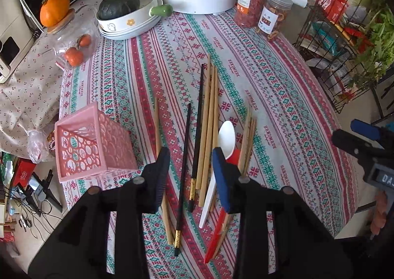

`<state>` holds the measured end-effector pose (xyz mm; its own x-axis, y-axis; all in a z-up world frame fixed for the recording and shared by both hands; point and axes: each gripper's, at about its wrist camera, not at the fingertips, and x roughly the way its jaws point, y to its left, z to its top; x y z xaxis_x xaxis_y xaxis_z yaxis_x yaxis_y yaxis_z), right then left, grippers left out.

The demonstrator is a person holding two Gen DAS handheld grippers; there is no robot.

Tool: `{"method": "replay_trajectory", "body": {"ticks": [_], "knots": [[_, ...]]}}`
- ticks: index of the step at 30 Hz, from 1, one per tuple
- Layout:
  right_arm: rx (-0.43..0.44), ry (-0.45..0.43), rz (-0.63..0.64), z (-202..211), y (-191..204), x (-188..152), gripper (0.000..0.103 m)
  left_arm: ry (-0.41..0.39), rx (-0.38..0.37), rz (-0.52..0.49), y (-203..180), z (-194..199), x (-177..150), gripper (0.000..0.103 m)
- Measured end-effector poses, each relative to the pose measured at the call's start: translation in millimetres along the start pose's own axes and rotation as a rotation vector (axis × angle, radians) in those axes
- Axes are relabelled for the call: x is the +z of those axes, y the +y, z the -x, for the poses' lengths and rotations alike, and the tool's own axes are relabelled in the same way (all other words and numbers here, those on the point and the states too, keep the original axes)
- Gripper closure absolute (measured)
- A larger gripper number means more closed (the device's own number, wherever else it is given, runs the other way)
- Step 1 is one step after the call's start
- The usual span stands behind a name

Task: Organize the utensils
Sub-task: 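Grasp a wooden chopstick with the left tool while the right tool approaches the bamboo chopsticks, then grasp a bamboo chopstick with the right tool while the left tool lifts its chopstick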

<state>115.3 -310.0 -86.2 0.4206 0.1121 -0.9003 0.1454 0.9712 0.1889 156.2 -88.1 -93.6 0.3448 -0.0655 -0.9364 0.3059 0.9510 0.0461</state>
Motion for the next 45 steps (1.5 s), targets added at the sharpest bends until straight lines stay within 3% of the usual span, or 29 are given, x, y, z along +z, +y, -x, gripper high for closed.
{"method": "replay_trajectory", "body": {"ticks": [3, 7, 9, 15, 22, 25, 27, 31, 34, 37, 42, 45], "knots": [[0.019, 0.008, 0.001, -1, -1, -1, 0.021, 0.065, 0.062, 0.018, 3, -29, 15, 0.072], [0.029, -0.006, 0.010, 4, 0, 0, 0.021, 0.124, 0.091, 0.068, 7, -59, 29, 0.077], [0.037, -0.010, 0.007, 6, 0, 1, 0.021, 0.130, 0.120, 0.104, 12, -69, 35, 0.082], [0.063, -0.005, 0.005, 7, -1, 0, 0.021, 0.134, 0.180, 0.144, 15, -86, 43, 0.082], [0.066, -0.010, 0.016, 9, 0, -2, 0.021, 0.174, 0.140, 0.216, 28, -102, 43, 0.082], [0.063, -0.010, 0.026, 8, 3, -1, 0.021, 0.182, 0.092, 0.232, 34, -105, 40, 0.094], [0.058, -0.006, 0.033, 5, 4, -1, 0.021, 0.178, 0.099, 0.202, 32, -105, 36, 0.095], [0.079, 0.014, 0.043, -5, 4, 0, 0.021, 0.088, 0.118, 0.132, 14, -86, 24, 0.096], [0.088, 0.027, 0.047, -14, 9, 0, 0.024, 0.024, 0.072, 0.112, 6, -60, 11, 0.096], [0.088, 0.055, 0.046, -29, 15, 1, 0.031, -0.057, 0.036, 0.078, 5, -25, -5, 0.097], [0.094, 0.110, 0.037, -56, 27, 0, 0.051, -0.182, -0.028, 0.055, 17, 30, -28, 0.097], [0.112, 0.132, 0.034, -69, 37, 0, 0.058, -0.245, -0.077, 0.085, 36, 56, -48, 0.097]]}}
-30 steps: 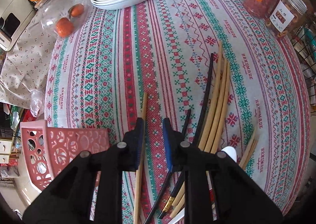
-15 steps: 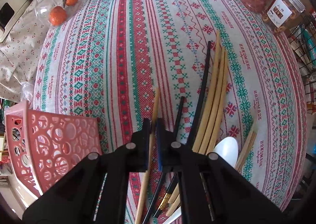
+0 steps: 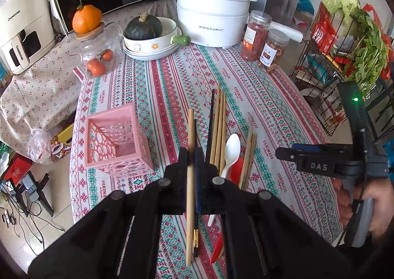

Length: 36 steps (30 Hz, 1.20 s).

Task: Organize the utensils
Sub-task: 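Grasp a bamboo chopstick with the right tool while the left tool lifts its chopstick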

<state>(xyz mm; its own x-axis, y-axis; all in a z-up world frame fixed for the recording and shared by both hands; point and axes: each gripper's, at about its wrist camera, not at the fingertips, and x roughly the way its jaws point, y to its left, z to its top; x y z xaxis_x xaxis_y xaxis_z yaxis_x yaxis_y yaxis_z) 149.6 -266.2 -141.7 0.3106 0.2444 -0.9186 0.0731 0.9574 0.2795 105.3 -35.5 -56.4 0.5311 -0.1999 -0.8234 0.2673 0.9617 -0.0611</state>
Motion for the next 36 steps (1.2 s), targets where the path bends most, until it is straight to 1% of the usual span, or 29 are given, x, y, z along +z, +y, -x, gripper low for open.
{"method": "replay_trajectory", "body": {"ticks": [3, 6, 9, 12, 14, 16, 17, 20, 23, 28, 33, 35, 36], "knots": [[0.009, 0.012, 0.003, -15, 9, 5, 0.065, -0.053, -0.036, 0.044, 14, 16, -13, 0.097], [0.024, 0.024, -0.026, -31, 12, 12, 0.070, -0.057, -0.059, 0.041, 16, 19, -19, 0.097], [0.051, 0.022, -0.069, -42, 14, 20, 0.073, -0.074, -0.040, 0.020, 16, 26, -23, 0.097], [0.055, 0.013, -0.079, -53, 21, 28, 0.074, -0.072, -0.044, 0.016, 19, 26, -25, 0.097], [0.030, 0.003, -0.065, -58, 28, 33, 0.075, -0.079, -0.046, 0.009, 20, 29, -27, 0.097], [-0.039, 0.002, -0.035, -60, 35, 36, 0.079, -0.087, -0.044, -0.006, 18, 33, -27, 0.097], [-0.083, 0.014, -0.020, -63, 38, 36, 0.084, -0.090, -0.043, -0.014, 16, 34, -28, 0.097], [-0.109, 0.021, -0.018, -64, 38, 36, 0.089, -0.093, -0.042, -0.025, 15, 35, -28, 0.097], [-0.092, 0.009, -0.024, -54, 37, 34, 0.099, -0.102, -0.045, -0.026, 16, 39, -30, 0.097], [-0.053, -0.063, 0.004, -13, 33, 25, 0.099, -0.139, -0.038, -0.038, 15, 52, -32, 0.097], [0.002, -0.151, 0.059, 30, 44, 9, 0.099, -0.181, -0.033, -0.032, 19, 67, -33, 0.097], [0.006, -0.165, 0.093, 37, 46, 4, 0.098, -0.186, -0.031, -0.028, 20, 69, -33, 0.097], [0.011, -0.154, 0.098, 36, 45, 3, 0.097, -0.185, -0.032, -0.028, 20, 69, -33, 0.097]]}}
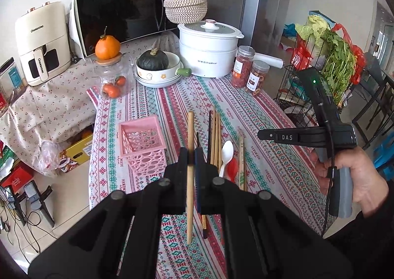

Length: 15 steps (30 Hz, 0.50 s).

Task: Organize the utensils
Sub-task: 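Grasp a bamboo chopstick with the right tool while the left tool lifts its chopstick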

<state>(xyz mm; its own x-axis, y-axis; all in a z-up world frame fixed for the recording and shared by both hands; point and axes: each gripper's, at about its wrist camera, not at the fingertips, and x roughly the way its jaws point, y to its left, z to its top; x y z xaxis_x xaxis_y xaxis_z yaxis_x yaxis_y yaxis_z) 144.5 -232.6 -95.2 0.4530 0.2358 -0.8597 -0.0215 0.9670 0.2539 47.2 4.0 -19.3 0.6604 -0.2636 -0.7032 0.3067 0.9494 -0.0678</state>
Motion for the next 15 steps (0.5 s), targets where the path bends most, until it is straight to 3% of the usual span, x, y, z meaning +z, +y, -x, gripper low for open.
{"method": "replay_trajectory", "body": {"ticks": [2, 3, 5, 15], "knots": [[0.002, 0.033, -0.013, -10, -6, -4, 0.092, 0.008, -0.002, 0.001, -1, -2, -1, 0.097], [-0.012, 0.051, -0.021, -18, -8, -4, 0.082, 0.016, -0.006, 0.004, -1, -4, -1, 0.097], [-0.030, 0.090, -0.036, -39, -12, -4, 0.073, 0.033, -0.013, 0.012, 0, -8, -3, 0.097], [-0.006, 0.157, -0.106, -92, -17, 12, 0.082, 0.050, -0.015, 0.036, 8, -12, -4, 0.097]]}}
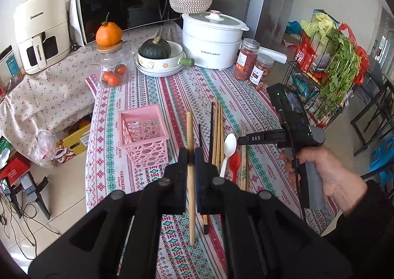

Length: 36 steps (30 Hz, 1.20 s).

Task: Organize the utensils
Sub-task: 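Grasp a bamboo chopstick with the right tool while the left tool lifts its chopstick, then lower both held chopsticks into the pink basket and open both tools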

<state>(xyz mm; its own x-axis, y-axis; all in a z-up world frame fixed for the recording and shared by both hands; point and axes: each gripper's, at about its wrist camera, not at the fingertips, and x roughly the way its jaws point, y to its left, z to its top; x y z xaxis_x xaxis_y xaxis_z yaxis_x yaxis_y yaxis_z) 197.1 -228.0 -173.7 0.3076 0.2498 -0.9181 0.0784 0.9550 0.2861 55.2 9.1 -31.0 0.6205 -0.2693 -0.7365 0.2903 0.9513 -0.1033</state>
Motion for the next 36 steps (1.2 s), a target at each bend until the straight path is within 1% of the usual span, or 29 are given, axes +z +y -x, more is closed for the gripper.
{"method": "replay_trajectory", "body": {"ticks": [1, 4, 8, 11, 12, 14, 15, 16, 17, 18, 19, 21, 23, 27, 30, 33, 36], "knots": [[-0.006, -0.014, 0.002, 0, 2, 2, 0.082, 0.001, -0.002, 0.003, 1, 0, 0, 0.097], [-0.023, -0.018, -0.004, -2, 5, 6, 0.083, 0.006, -0.012, 0.012, 3, 0, 1, 0.097], [0.005, -0.007, 0.002, -5, 11, 8, 0.085, 0.009, -0.017, 0.020, 5, 1, 1, 0.097], [-0.062, -0.001, 0.031, -11, 17, 6, 0.086, 0.009, -0.018, 0.029, 6, 2, 1, 0.097], [-0.089, -0.008, 0.036, -12, 18, 6, 0.091, 0.010, -0.018, 0.029, 6, 2, 1, 0.097], [-0.122, -0.012, 0.057, -14, 24, 6, 0.091, 0.010, -0.017, 0.028, 7, 2, 1, 0.097], [-0.148, -0.019, 0.084, -15, 29, 4, 0.091, 0.010, -0.016, 0.027, 7, 2, 1, 0.097], [-0.189, -0.030, 0.130, -18, 37, 2, 0.090, 0.010, -0.014, 0.025, 7, 2, 1, 0.097], [-0.235, -0.038, 0.190, -21, 48, -2, 0.088, 0.010, -0.013, 0.025, 7, 1, 1, 0.097], [-0.274, -0.048, 0.233, -22, 55, -5, 0.088, 0.010, -0.014, 0.026, 7, 1, 2, 0.097], [-0.282, -0.057, 0.240, -23, 57, -6, 0.089, 0.009, -0.014, 0.029, 8, 1, 2, 0.097], [-0.226, -0.086, 0.216, -17, 54, -7, 0.098, 0.001, -0.015, 0.036, 9, 4, 2, 0.097], [-0.196, -0.134, 0.218, -1, 52, -9, 0.098, -0.020, -0.012, 0.038, 10, 10, 3, 0.097], [-0.072, -0.234, 0.218, 52, 52, -16, 0.098, -0.072, -0.001, 0.040, 14, 25, 5, 0.097], [-0.027, -0.333, 0.241, 93, 60, -26, 0.098, -0.117, -0.006, 0.058, 18, 37, 9, 0.097], [0.002, -0.454, 0.273, 129, 71, -38, 0.098, -0.205, -0.002, 0.071, 20, 56, 15, 0.097], [0.046, -0.567, 0.297, 160, 85, -48, 0.098, -0.323, 0.032, 0.078, 23, 75, 23, 0.097]]}}
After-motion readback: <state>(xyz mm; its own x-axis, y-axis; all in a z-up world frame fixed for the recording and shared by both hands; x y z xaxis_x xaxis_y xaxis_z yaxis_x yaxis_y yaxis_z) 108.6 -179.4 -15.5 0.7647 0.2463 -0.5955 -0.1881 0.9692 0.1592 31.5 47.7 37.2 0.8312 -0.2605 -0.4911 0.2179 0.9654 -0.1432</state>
